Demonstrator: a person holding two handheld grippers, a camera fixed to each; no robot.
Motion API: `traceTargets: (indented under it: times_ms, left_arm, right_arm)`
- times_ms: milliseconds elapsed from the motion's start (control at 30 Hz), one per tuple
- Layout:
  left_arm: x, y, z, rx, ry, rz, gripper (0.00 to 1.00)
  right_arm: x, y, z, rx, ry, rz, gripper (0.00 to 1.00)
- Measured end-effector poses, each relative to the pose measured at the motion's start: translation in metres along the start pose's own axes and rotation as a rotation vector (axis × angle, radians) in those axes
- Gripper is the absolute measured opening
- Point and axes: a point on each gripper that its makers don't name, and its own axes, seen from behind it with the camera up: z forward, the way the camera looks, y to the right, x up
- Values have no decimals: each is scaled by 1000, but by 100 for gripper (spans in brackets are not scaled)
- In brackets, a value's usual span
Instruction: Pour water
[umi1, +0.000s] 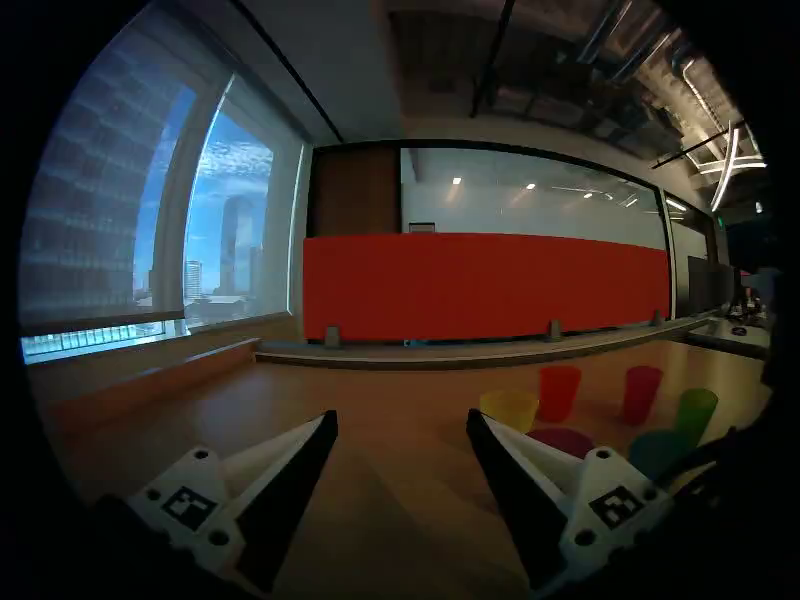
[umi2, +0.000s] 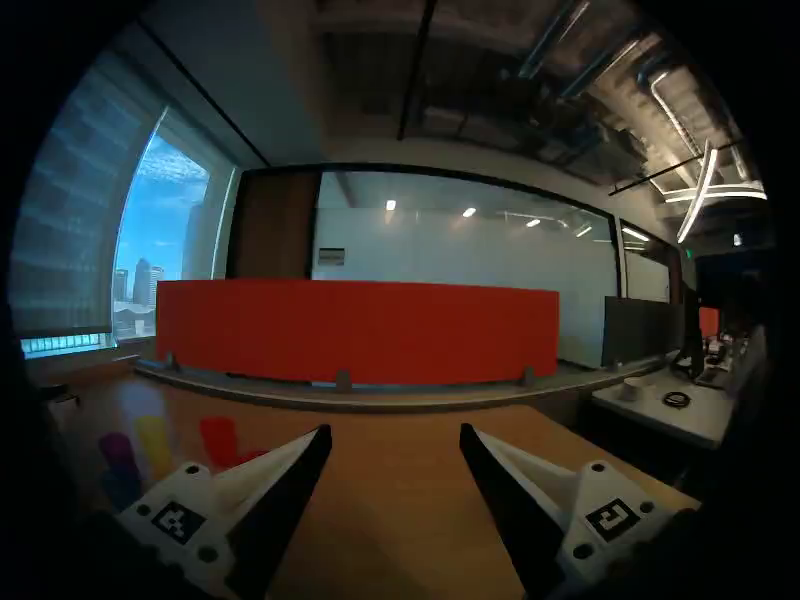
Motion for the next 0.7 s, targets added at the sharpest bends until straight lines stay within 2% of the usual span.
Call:
traceTargets:
  times_ms: [367,700]
  left_arm:
    - [-1,-1,0,0,0,0,96]
    - [0,-1,0,0,0,0,96]
  right_arm:
    - [-10,-15,-1,41,27,-19,99]
    - [-19,-18,9,64,77,37,99]
